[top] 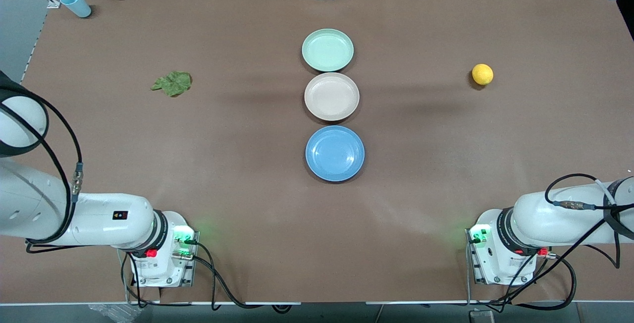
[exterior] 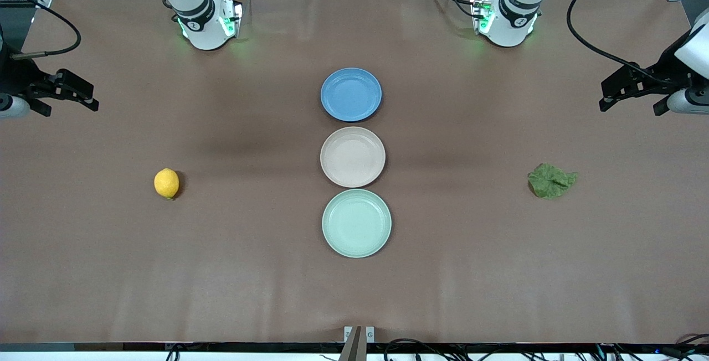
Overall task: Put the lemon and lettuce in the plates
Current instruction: 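Lower the right gripper onto the lemon while the left gripper reaches the lettuce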
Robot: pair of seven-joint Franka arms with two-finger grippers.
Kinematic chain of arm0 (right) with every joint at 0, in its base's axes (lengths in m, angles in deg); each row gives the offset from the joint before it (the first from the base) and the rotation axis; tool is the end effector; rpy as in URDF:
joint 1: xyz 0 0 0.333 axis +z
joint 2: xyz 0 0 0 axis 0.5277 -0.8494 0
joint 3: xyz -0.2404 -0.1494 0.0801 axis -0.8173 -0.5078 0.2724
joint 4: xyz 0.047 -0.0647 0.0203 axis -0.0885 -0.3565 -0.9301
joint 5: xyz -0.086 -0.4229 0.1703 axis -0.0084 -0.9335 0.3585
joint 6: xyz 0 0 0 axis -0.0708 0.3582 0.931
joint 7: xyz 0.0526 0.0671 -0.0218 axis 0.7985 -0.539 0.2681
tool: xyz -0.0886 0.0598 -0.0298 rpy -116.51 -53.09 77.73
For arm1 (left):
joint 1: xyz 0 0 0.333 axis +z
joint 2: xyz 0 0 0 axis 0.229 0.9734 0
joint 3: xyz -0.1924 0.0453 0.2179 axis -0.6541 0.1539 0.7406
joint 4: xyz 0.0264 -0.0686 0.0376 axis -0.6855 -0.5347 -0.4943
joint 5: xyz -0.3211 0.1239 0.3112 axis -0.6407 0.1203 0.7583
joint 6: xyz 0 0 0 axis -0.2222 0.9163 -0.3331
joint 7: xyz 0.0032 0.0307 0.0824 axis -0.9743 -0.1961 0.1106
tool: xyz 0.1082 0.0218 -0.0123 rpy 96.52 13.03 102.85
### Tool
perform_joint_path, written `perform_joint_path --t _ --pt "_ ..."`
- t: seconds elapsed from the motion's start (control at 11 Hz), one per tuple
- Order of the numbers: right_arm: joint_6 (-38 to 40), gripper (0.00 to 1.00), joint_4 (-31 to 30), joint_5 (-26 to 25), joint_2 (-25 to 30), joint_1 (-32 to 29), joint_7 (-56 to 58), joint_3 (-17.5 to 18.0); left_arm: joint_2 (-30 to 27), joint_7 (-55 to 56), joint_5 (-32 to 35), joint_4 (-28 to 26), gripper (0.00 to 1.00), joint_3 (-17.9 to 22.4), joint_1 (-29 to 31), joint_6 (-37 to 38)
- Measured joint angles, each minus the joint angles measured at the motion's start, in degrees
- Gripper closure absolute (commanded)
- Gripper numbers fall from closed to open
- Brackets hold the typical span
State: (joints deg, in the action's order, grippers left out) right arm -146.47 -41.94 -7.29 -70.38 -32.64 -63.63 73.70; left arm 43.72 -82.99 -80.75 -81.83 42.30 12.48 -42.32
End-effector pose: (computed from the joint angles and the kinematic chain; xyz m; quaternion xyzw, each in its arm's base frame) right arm 0.6104 -0.0210 0.5813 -0.9989 -0.0439 -0.0017 0.0169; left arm 0.6305 -0.0649 0.6364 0.9984 -0.0463 0.0299 0.0090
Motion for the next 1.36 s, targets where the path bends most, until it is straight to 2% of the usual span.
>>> perform_joint_path --t 0.55,0.82,1.09,1.36 --pt "0.4 0.0 -0.1 0.0 -0.2 0.0 0.0 0.0 0.0 0.0 0.0 0.1 0.0 -0.1 0.0 0.0" --pt "-1.3 0.0 -3.7 0.0 -1.6 0.0 0.0 0.0 0.8 0.0 0.1 -1.3 0.0 0.1 0.4 0.2" --pt "-12.6 0.0 -12.4 0.0 -3.2 0.0 0.1 0.2 4.2 0.0 1.6 -4.1 0.0 0.0 0.4 -2.2" --pt "-27.3 0.0 -21.5 0.0 -5.4 0.0 0.1 0.2 6.1 -0.5 3.1 -12.1 0.0 0.0 0.6 -11.8"
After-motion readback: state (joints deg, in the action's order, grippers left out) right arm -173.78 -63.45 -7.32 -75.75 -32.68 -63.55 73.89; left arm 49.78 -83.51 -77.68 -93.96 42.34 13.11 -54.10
